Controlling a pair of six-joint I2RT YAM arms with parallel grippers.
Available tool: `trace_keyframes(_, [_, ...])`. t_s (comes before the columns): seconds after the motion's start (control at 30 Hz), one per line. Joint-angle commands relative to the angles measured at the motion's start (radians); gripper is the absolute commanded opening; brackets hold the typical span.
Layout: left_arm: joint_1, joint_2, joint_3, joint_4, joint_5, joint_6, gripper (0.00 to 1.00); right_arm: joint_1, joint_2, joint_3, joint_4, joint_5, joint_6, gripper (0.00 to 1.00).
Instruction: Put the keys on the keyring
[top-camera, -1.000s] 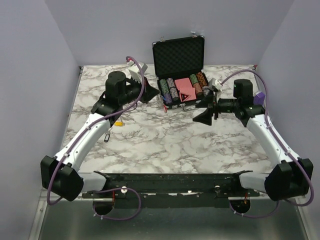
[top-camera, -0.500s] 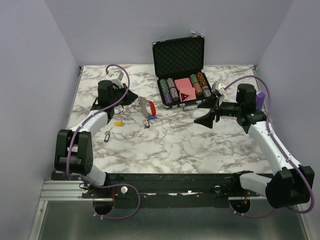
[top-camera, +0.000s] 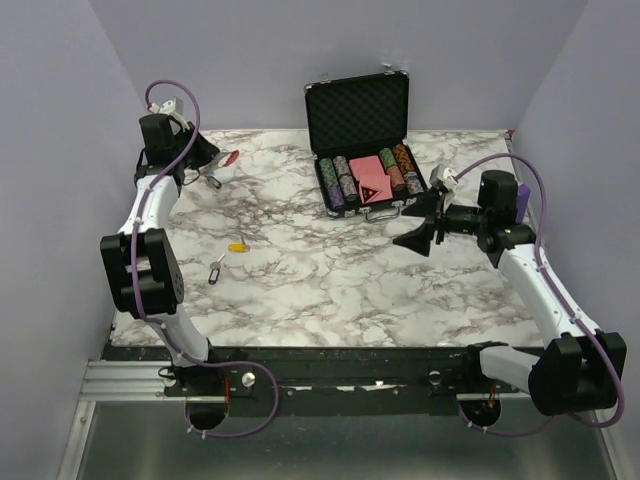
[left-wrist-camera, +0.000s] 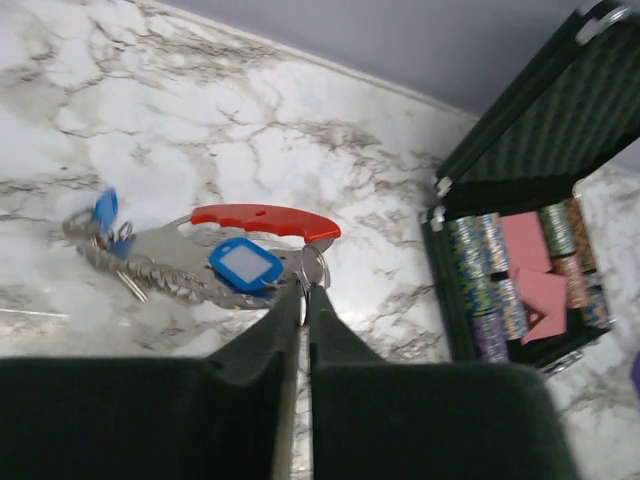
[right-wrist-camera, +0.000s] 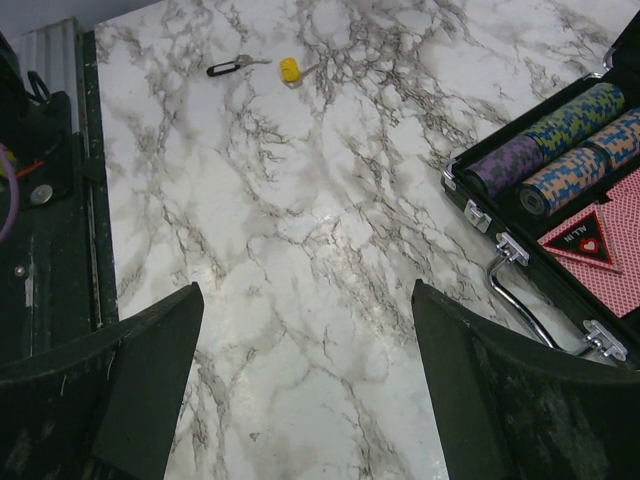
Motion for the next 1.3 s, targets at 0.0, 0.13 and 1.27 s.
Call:
trace_keyframes(0.0, [0.008, 0.042, 0.146, -0.186, -0.042, 0.029, 0.38, -0.016, -0.019, -0.013, 0.029, -0.033, 0.001, 0.93])
trace_keyframes(0.13, [0.009, -0.069, 0.099, -0.185, -0.122, 0.070, 0.58, -0.022, -0.025, -0.023, 0.031, -0.039, 0.001, 0.93])
trace_keyframes(1.27, [-0.095, -1.329, -0.646, -0.303, 0.105, 0.090, 0.99, -0.117, -0.200, 0.258, -0.104, 0.692, 0.670, 1.00])
